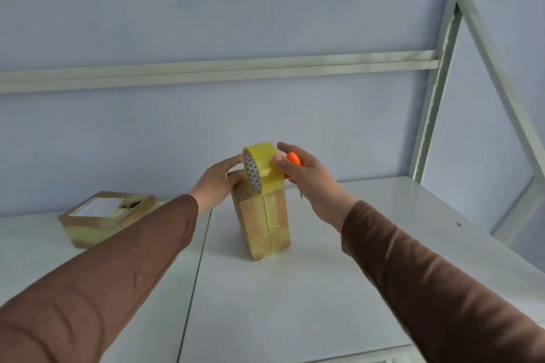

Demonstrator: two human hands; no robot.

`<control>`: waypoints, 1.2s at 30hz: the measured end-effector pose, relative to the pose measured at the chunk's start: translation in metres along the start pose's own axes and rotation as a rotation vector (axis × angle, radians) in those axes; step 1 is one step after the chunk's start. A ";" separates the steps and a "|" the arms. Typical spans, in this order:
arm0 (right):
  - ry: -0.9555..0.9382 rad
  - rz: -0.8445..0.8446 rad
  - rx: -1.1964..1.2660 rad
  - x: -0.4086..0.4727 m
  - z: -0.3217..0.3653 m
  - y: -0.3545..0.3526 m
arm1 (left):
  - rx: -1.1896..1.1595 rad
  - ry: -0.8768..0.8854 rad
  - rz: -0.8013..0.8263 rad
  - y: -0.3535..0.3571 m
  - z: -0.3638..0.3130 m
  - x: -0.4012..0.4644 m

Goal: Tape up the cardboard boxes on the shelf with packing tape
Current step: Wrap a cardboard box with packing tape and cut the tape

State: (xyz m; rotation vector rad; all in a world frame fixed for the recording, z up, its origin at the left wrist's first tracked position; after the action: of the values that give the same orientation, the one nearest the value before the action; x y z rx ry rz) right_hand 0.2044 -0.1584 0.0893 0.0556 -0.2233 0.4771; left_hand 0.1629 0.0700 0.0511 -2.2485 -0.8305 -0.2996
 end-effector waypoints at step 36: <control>0.331 0.085 0.140 -0.076 -0.061 -0.030 | -0.258 -0.199 0.325 0.005 -0.015 -0.020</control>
State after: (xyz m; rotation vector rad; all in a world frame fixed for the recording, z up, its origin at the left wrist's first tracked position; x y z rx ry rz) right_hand 0.1647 -0.2130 0.0130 0.1027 0.1333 0.5777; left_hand 0.1512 0.0468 0.0506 -2.6421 -0.5335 -0.0300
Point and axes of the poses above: each hand's wrist, its own x-axis towards the middle knuckle, its own y-axis out of the palm, z = x × y, the point moved 3 cm from there along x, towards the middle knuckle, and after that the axes turned 14 degrees about -z, right-handed, at the moved point
